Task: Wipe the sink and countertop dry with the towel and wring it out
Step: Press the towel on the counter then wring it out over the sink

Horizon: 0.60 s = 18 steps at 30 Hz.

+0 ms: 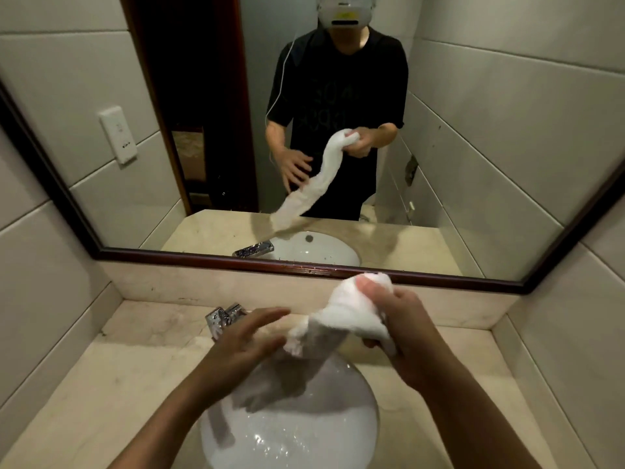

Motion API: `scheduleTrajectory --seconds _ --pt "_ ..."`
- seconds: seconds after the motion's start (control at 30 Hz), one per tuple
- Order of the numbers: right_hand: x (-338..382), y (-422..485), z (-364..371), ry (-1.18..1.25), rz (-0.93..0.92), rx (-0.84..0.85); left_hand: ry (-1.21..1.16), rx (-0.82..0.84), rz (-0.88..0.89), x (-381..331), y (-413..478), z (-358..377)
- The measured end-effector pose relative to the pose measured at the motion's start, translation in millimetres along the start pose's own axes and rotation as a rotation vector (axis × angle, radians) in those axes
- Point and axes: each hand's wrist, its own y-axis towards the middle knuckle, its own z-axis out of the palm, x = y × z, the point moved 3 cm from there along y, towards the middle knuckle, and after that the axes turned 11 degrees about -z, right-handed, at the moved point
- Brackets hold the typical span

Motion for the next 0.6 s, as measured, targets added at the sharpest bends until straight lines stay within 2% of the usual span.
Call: scheduleTrajectory --seconds 0.07,0.17,0.23,0.3,0.4,0.6 --pt "-0.3 4.3 31.7 0.015 0.055 0.097 -0.186 0.035 0.116 -27.6 -7.7 12.5" --pt "0.3 6.9 59.7 0.147 0.091 0.155 -0.280 -0.103 0.196 -55.0 -10.6 15.8" --pt "5.1 8.3 60.6 0.223 0.105 0.125 -0.374 -0.186 0.167 -57.6 -12.6 11.8" --pt "10.3 9.1 53.5 0.232 0.090 0.109 -0.565 -0.185 0.061 -53.9 -12.1 13.6" --pt "12.5 4.7 40.3 0.201 -0.005 0.113 -0.753 -0.128 -0.041 -55.7 -9.2 22.6" --pt "17.6 -8.8 15.6 -0.079 -0.325 -0.039 -0.862 0.068 -0.118 -73.7 -9.3 42.3"
